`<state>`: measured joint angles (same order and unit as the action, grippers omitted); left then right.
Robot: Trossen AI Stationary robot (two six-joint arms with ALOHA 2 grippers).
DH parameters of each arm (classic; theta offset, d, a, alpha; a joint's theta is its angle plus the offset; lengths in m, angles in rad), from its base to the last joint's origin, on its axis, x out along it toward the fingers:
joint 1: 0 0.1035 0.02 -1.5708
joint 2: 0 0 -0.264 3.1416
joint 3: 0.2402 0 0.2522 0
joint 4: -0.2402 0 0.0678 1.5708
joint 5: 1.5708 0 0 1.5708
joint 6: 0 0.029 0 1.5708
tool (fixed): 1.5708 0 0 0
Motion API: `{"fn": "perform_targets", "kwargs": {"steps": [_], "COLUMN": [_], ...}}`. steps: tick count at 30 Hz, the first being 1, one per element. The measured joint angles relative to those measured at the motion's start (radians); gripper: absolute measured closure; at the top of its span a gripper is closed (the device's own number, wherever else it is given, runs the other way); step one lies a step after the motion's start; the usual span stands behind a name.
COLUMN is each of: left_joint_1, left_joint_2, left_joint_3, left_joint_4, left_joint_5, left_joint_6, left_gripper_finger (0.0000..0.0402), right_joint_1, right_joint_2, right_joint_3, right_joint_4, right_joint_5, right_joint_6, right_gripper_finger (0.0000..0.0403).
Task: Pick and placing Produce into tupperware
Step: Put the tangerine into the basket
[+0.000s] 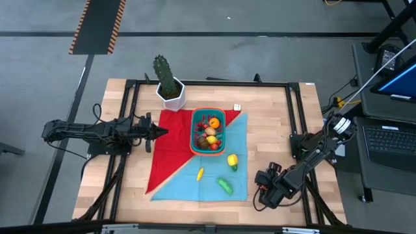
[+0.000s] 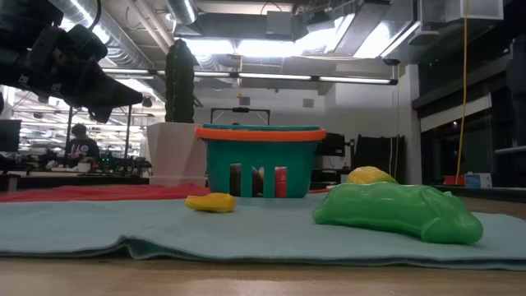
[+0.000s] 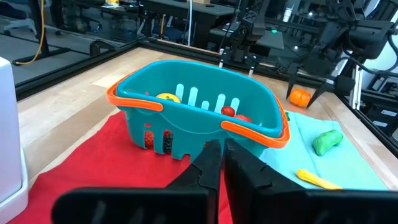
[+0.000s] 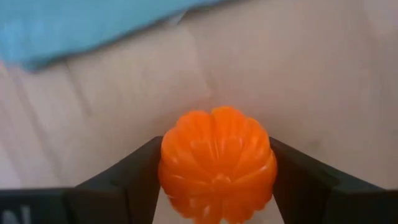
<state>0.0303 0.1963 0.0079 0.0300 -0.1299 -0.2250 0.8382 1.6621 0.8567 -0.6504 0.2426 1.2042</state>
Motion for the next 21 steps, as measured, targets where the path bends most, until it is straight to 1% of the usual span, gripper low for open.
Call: {"fn": "perform_targets", "kwargs": {"steps": [4, 7, 11, 17, 19, 21], "left_joint_1": [0.000, 0.000, 0.000, 0.000, 0.000, 0.000], "left_joint_2": [0.000, 0.000, 0.000, 0.000, 0.000, 0.000], "left_joint_3": [0.000, 0.000, 0.000, 0.000, 0.000, 0.000], "left_joint_4": [0.000, 0.000, 0.000, 0.000, 0.000, 0.000], "left_joint_5": [0.000, 0.000, 0.000, 0.000, 0.000, 0.000], "left_joint_6": [0.000, 0.000, 0.029, 0.078, 0.078, 0.078], "left_gripper_finger": [0.0397, 0.0401, 0.0398, 0.0381, 0.0375, 0.0370], "right_joint_1": [-0.001, 0.000, 0.000, 0.000, 0.000, 0.000], "right_joint_2": [-0.050, -0.107, -0.205, -0.367, -0.422, -0.477], "right_joint_3": [0.000, 0.000, 0.000, 0.000, -0.023, -0.075], "right_joint_4": [-0.041, -0.090, -0.143, -0.184, -0.160, -0.119], "right_joint_5": [0.019, 0.057, 0.168, 0.354, 0.405, 0.447], "right_joint_6": [0.013, 0.032, 0.016, -0.087, -0.117, -0.143], "right_gripper_finger": [0.0155, 0.0155, 0.0155, 0.0155, 0.0155, 0.0155]}}
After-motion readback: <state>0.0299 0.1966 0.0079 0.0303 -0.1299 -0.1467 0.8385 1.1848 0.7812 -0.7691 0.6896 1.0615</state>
